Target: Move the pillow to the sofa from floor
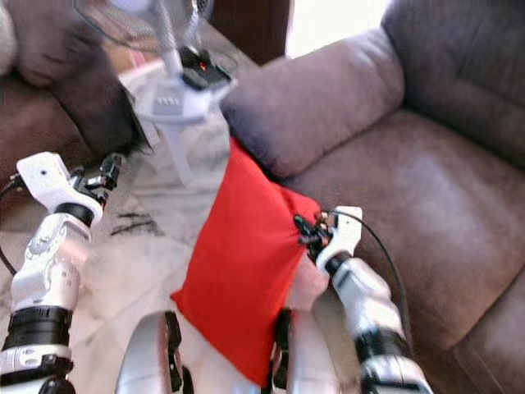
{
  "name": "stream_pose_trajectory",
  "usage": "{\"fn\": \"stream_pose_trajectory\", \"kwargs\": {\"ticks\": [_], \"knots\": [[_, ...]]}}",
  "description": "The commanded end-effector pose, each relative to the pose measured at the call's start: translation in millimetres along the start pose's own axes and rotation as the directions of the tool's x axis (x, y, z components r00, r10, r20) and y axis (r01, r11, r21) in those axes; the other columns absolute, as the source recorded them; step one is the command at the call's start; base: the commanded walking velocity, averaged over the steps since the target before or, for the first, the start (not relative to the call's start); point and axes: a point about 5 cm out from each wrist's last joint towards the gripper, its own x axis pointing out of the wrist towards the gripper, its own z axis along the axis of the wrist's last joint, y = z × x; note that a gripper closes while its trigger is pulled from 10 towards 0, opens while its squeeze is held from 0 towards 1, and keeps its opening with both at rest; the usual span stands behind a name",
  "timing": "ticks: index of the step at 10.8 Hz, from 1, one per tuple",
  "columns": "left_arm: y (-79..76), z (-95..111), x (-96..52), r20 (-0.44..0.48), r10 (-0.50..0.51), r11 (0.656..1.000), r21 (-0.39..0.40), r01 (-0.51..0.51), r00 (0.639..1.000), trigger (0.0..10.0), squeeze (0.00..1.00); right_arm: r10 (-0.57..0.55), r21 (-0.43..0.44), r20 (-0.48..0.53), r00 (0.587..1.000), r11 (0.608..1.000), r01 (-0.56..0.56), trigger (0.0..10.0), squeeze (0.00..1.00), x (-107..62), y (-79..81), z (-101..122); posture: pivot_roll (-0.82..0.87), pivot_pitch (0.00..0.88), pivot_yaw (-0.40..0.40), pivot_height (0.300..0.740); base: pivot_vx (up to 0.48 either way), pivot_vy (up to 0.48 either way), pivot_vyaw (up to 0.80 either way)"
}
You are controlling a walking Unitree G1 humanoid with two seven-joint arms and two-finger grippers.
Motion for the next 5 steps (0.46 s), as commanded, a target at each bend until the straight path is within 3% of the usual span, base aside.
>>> {"fn": "stream_pose_trajectory", "kwargs": {"ticks": [1, 3, 5], "knots": [[5.2, -1, 0.4, 0.006, 0.012, 0.999, -0.048, -0.012, 1.000, 10.0, 1.00, 0.096, -0.015, 0.067, 0.993, 0.995, -0.095, 10.0, 0.00, -2.4, 6.9, 17, 0.05, 0.066, -0.056, 0.584, 0.000, 0.000, 0.00], [7.1, 2, 2.0, 0.018, 0.005, 0.995, -0.102, -0.003, 1.000, 10.0, 1.00, 0.249, 0.002, 0.097, 0.964, 0.968, -0.250, 10.0, 0.00, -5.4, 24.1, 23, 0.05, 0.075, -0.054, 0.584, 0.000, 0.000, 0.00], [5.3, 3, 1.5, 0.022, -0.026, 0.985, -0.172, 0.030, 0.999, 10.0, 1.00, 0.332, 0.006, 0.086, 0.939, 0.943, -0.334, 10.0, 0.00, -10.9, 35.4, 22, 0.05, 0.081, -0.053, 0.584, 0.000, 0.000, 0.00]]}}
